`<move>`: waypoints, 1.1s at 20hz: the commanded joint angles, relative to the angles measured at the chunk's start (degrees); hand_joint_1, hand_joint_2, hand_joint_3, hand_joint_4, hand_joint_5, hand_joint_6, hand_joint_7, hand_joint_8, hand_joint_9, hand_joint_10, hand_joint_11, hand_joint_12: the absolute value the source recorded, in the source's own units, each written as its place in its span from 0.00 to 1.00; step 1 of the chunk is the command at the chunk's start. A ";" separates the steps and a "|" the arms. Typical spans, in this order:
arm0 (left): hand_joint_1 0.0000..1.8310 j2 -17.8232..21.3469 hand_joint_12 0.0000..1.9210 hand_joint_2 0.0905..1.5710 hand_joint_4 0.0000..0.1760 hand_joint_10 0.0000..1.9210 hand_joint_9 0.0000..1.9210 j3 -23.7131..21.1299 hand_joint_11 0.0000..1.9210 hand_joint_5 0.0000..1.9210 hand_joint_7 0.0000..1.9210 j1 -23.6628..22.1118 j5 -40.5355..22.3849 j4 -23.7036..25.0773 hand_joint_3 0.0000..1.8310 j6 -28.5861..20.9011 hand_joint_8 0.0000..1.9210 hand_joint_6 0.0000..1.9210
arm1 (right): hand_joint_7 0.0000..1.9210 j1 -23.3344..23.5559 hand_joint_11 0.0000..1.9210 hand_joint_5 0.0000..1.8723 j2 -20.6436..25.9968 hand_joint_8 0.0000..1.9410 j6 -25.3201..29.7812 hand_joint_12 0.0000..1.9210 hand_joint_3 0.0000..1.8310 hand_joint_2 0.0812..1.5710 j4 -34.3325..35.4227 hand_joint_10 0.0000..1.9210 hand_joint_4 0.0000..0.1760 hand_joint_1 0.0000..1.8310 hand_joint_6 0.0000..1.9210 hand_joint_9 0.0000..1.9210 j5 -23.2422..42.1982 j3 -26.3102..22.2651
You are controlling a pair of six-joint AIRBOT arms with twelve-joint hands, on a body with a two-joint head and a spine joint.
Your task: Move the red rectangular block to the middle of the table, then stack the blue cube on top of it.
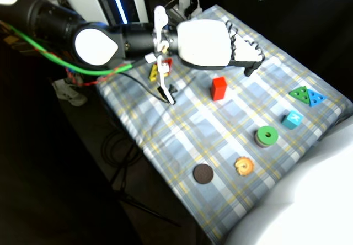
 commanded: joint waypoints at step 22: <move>0.57 -0.60 0.00 0.92 0.24 0.00 0.00 0.52 0.00 0.03 0.00 -0.37 -6.87 1.26 0.00 -0.93 0.00 0.00 | 0.27 -1.42 0.34 0.37 1.55 0.98 0.07 1.00 0.01 0.82 5.66 1.00 0.00 0.62 0.66 0.30 3.04 2.36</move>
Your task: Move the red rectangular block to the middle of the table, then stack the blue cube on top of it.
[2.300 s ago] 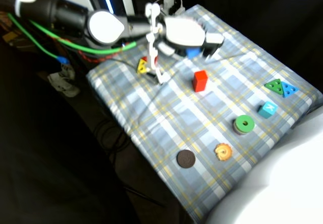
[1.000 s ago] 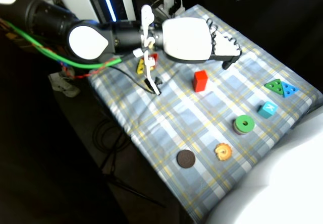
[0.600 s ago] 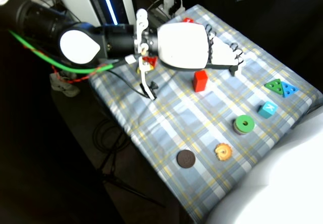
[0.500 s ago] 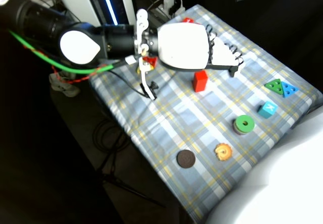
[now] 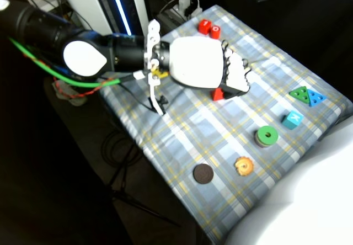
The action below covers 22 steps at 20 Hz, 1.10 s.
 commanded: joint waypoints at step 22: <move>0.57 -0.22 0.00 0.91 0.14 0.00 0.00 0.45 0.00 0.03 0.00 -0.37 -7.04 1.30 0.00 -0.96 0.00 0.00 | 0.19 0.43 0.01 0.39 -2.70 0.94 1.11 1.00 0.00 0.86 -0.70 0.89 0.00 0.61 0.73 0.06 4.28 1.60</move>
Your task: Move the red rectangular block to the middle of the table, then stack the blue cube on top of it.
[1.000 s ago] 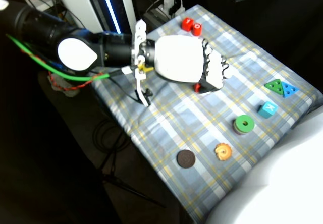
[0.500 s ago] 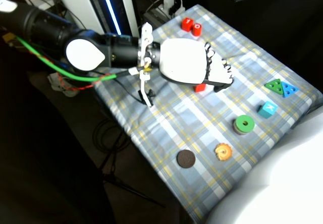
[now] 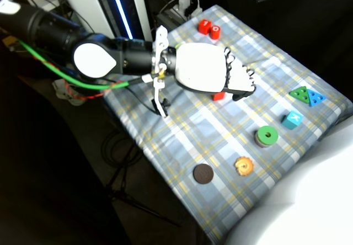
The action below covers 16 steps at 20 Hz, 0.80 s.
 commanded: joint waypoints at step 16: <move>0.59 -0.32 0.00 0.90 0.16 0.00 0.00 0.38 0.00 0.03 0.00 -0.37 -7.27 1.29 0.00 -0.61 0.00 0.00 | 0.32 0.37 0.00 0.46 -0.62 0.32 2.17 0.90 0.00 0.73 -1.62 0.56 0.00 0.62 0.61 0.14 5.96 -0.45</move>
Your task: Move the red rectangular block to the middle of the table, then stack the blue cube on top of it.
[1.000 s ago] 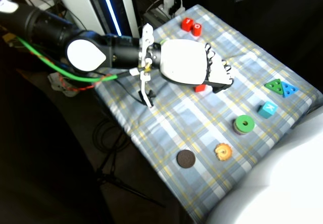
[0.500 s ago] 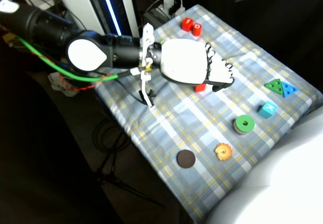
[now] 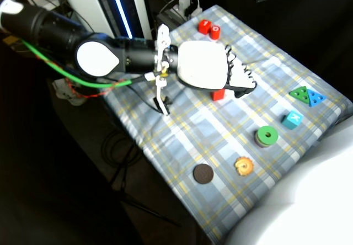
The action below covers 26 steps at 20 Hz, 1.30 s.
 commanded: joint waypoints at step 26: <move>0.60 -0.27 0.00 0.90 0.05 0.00 0.00 0.28 0.00 0.04 0.00 -0.37 -7.39 1.32 0.00 -0.53 0.00 0.00 | 0.29 0.37 0.00 0.45 -0.07 0.75 0.20 0.93 0.00 0.79 0.81 0.62 0.00 0.64 0.69 0.14 5.41 -0.28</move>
